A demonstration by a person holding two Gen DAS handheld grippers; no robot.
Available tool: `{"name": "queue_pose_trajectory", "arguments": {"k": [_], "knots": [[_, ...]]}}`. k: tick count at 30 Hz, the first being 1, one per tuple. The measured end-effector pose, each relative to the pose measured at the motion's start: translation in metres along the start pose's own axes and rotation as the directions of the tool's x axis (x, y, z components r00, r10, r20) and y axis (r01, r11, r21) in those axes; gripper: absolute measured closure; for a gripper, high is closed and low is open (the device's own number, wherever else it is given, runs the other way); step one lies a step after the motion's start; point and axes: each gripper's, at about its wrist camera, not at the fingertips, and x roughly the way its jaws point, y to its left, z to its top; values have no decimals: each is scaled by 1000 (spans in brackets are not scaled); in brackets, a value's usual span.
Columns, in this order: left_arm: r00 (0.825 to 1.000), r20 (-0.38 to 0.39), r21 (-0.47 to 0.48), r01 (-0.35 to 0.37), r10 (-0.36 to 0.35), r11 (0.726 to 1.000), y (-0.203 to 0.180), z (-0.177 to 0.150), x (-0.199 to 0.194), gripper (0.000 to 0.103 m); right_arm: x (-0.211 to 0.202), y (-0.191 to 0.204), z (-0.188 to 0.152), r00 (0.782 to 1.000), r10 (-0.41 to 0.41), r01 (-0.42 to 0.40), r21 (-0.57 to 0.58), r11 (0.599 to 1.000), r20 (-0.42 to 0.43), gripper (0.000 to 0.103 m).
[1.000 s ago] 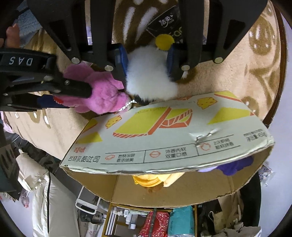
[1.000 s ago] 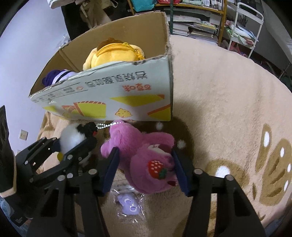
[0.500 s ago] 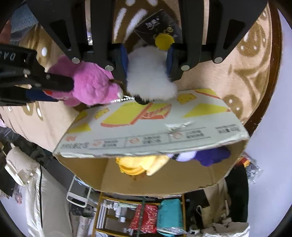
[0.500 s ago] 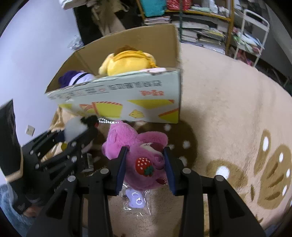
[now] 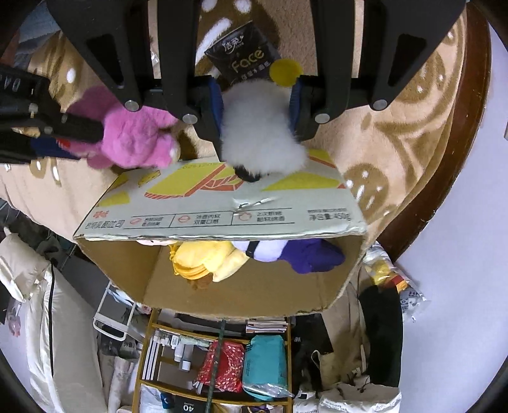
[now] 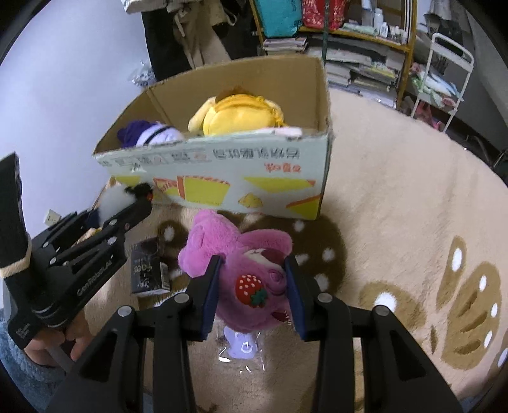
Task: Organize soft objects
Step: 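Lift the pompom toy with the left tool while the right tool lifts the pink bear toward the box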
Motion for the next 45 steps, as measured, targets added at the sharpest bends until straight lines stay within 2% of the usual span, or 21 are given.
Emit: {"name": "queue_pose_trajectory", "arguments": {"k": [6, 11, 16, 19, 24, 26, 29, 31, 35, 37, 40, 45], "knots": [[999, 39, 18, -7, 6, 1000, -2, -3, -24, 70, -20, -3, 3, 995, -26, 25, 9, 1000, 92, 62], [996, 90, 38, -27, 23, 999, -6, -6, -49, 70, -34, 0, 2, 990, -43, 43, -2, 999, 137, 62], [979, 200, 45, -46, 36, 998, -12, -8, -84, 70, -53, 8, 1, 979, -58, 63, -23, 998, 194, 62], [963, 266, 41, -49, 36, 998, -14, -7, -107, 70, -66, 13, 2, 968, -83, 94, -33, 995, 237, 62], [931, 359, 38, -88, 69, 995, -17, -3, -131, 70, -95, 18, 3, 930, -110, 129, -31, 991, 351, 62], [920, 383, 40, -103, 80, 994, -18, -2, -138, 70, -106, 20, 4, 904, -124, 147, -26, 989, 410, 62], [904, 418, 33, -111, 87, 993, -18, 2, -145, 70, -122, 23, 5, 852, -138, 171, -19, 985, 505, 62], [893, 443, 32, -109, 84, 993, -17, 4, -150, 70, -128, 25, 7, 823, -124, 166, -27, 986, 554, 62], [869, 489, 33, -109, 79, 993, -15, 13, -157, 70, -133, 29, 13, 782, -120, 169, -24, 985, 611, 62], [858, 508, 36, -113, 79, 993, -15, 19, -157, 70, -133, 29, 16, 770, -118, 164, -16, 986, 627, 62], [850, 521, 50, -121, 77, 991, -16, 30, -152, 70, -131, 28, 21, 761, -120, 163, -9, 987, 638, 62], [828, 558, 117, -151, 61, 982, -30, 51, -142, 70, -124, 29, 32, 741, -138, 196, -15, 980, 657, 62]]}}
